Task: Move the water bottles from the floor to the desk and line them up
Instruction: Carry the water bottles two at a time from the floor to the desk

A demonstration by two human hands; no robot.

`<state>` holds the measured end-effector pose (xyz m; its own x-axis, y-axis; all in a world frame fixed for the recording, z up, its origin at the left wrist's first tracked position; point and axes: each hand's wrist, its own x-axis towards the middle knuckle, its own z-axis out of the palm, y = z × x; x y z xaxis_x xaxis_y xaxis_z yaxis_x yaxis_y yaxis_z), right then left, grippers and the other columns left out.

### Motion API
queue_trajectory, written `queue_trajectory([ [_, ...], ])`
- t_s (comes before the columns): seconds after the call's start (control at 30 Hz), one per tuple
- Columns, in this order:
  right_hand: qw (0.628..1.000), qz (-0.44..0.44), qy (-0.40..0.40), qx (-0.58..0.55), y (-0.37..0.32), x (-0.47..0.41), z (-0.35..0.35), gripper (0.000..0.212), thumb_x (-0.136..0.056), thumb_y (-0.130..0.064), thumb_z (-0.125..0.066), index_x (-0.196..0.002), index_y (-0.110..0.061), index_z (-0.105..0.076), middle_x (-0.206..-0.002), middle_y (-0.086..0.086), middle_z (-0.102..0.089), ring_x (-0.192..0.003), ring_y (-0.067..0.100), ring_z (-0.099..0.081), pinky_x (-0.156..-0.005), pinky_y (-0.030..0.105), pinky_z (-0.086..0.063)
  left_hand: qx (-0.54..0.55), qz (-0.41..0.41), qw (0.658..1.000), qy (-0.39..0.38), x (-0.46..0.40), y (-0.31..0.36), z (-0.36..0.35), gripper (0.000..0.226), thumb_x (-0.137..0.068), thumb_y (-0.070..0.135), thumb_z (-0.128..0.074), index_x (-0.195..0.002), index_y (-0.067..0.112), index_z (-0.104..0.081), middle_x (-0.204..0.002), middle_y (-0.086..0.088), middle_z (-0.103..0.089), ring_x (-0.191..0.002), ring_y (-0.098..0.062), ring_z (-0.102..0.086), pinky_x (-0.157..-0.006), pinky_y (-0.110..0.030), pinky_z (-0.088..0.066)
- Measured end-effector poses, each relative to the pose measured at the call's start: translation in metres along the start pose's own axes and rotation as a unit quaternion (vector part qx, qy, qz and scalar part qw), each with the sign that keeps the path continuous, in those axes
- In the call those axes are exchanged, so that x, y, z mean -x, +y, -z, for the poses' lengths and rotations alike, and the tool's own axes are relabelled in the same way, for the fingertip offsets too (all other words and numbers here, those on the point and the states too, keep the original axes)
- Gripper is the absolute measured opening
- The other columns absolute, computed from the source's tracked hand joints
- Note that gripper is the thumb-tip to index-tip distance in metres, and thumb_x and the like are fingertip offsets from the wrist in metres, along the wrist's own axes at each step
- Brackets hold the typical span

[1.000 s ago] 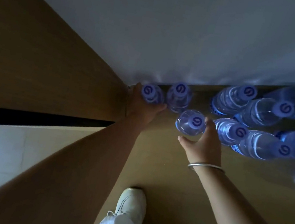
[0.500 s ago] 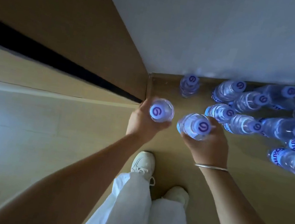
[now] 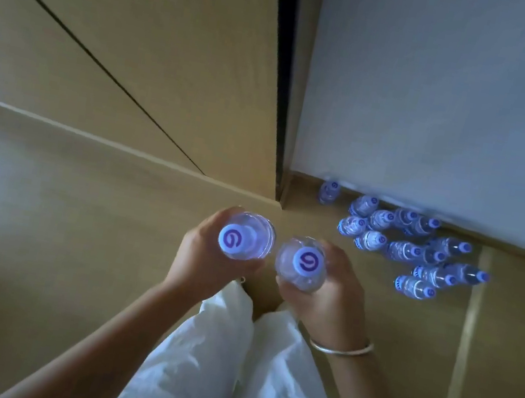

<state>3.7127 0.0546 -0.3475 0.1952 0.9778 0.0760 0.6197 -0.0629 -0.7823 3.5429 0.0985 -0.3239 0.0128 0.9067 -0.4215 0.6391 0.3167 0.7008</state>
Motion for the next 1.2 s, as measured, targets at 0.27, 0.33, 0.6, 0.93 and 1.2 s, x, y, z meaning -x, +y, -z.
queue_trajectory([
  [0.27,0.983,0.141,-0.090,0.080,-0.157,-0.009,-0.011,0.071,-0.058,-0.046,-0.066,-0.108,0.003,-0.060,-0.092,0.011,-0.067,-0.081,0.025,-0.065,-0.071,0.022,-0.044,0.075,-0.033,0.981,0.177,0.095,0.008,0.161,0.060,-0.050,0.027,-0.090,-0.081,0.061,-0.053,-0.087,0.040,-0.059,-0.082,0.010,-0.058,-0.071,-0.008,-0.044],
  [0.33,0.981,0.143,-0.108,0.078,-0.201,-0.011,-0.029,0.070,-0.052,-0.046,-0.075,-0.104,-0.002,-0.063,-0.093,0.008,-0.068,-0.085,0.023,-0.064,-0.072,0.019,-0.043,0.090,-0.018,0.972,0.218,0.112,-0.006,0.204,0.051,-0.042,0.044,-0.085,-0.081,0.055,-0.053,-0.085,0.042,-0.059,-0.081,0.014,-0.058,-0.071,-0.007,-0.044],
  [0.6,0.958,0.169,-0.222,-0.065,-0.386,0.003,-0.130,0.039,-0.051,-0.051,-0.066,-0.083,-0.031,-0.065,-0.082,-0.012,-0.067,-0.078,0.009,-0.064,-0.071,0.032,-0.052,0.057,0.091,0.943,0.315,0.165,-0.092,0.370,0.038,-0.045,0.050,-0.069,-0.080,0.042,-0.057,-0.067,0.023,-0.062,-0.067,-0.005,-0.061,-0.062,-0.021,-0.049],
  [0.93,0.914,0.255,-0.310,-0.057,-0.513,0.001,-0.273,0.048,-0.045,-0.054,-0.070,-0.080,-0.021,-0.062,-0.072,-0.006,-0.065,-0.068,0.017,-0.062,-0.064,0.040,-0.053,0.083,0.170,0.876,0.445,0.184,-0.188,0.502,0.034,-0.041,0.060,-0.067,-0.069,0.044,-0.055,-0.068,0.018,-0.064,-0.071,-0.005,-0.062,-0.064,-0.026,-0.049],
  [1.2,0.874,0.308,-0.369,-0.068,-0.618,-0.052,-0.401,0.045,-0.045,-0.051,-0.070,-0.077,-0.021,-0.061,-0.068,-0.007,-0.065,-0.064,0.014,-0.062,-0.062,0.037,-0.053,0.068,0.209,0.840,0.495,0.126,-0.255,0.618,0.056,-0.036,0.069,-0.060,-0.080,0.034,-0.065,-0.070,0.014,-0.067,-0.073,-0.009,-0.064,-0.071,-0.034,-0.053],
])
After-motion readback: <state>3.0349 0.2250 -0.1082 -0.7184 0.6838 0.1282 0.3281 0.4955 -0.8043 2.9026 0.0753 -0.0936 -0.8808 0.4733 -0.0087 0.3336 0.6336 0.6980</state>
